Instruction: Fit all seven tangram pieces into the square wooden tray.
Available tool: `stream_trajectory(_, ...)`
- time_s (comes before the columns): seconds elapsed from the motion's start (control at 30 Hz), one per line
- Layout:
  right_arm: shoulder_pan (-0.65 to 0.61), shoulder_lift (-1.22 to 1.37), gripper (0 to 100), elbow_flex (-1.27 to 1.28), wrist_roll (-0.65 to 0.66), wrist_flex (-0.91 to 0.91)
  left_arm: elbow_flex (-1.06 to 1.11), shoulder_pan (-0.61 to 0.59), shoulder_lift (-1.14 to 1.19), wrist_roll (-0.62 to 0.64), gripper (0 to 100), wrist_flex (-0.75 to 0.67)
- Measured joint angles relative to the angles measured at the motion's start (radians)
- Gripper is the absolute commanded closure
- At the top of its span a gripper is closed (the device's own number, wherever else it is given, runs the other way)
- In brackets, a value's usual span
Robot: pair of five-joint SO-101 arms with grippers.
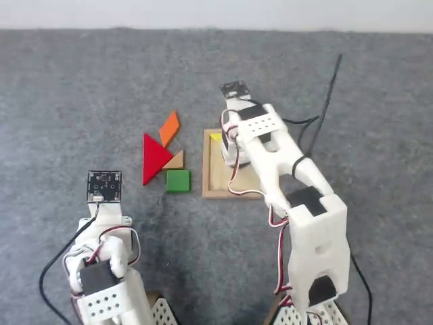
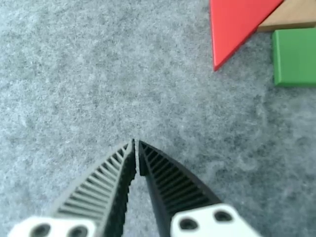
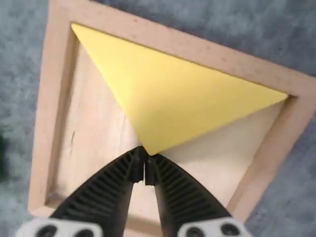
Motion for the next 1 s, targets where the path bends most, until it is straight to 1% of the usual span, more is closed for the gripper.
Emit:
stream_trajectory(0.23,0.003,-0.012,98.7,0.006,-0.002,-0.002,0.000,0.000,0.000,0.000,99,0.000)
stream_trajectory(0.4,0.018,-0.097,99.0,0.008,0.002,0.075,0.000,0.000,0.000,0.000,99,0.000)
stream_trajectory(0.5,0.011,-0.190,99.0,0.049,0.049,0.121,0.000,0.000,0.000,0.000,99,0.000)
stream_trajectory(0.57,0.005,-0.264,99.0,0.123,0.084,0.143,0.000,0.000,0.000,0.000,99,0.000)
stream_trajectory(0.67,-0.051,-0.416,99.0,0.284,0.181,0.143,0.000,0.000,0.000,0.000,99,0.000)
stream_trajectory(0.73,-0.098,-0.552,98.6,0.419,0.250,0.112,0.000,0.000,0.000,0.000,99,0.000)
stream_trajectory(0.8,-0.101,-0.695,97.9,0.565,0.288,0.055,0.000,0.000,0.000,0.000,99,0.000)
stream_trajectory(0.9,-0.035,-0.862,92.4,0.760,0.285,-0.068,0.000,-0.008,0.000,0.000,99,0.000)
stream_trajectory(1.0,0.078,-0.919,85.3,0.862,0.229,-0.160,0.000,-0.008,0.000,0.000,98,-0.002)
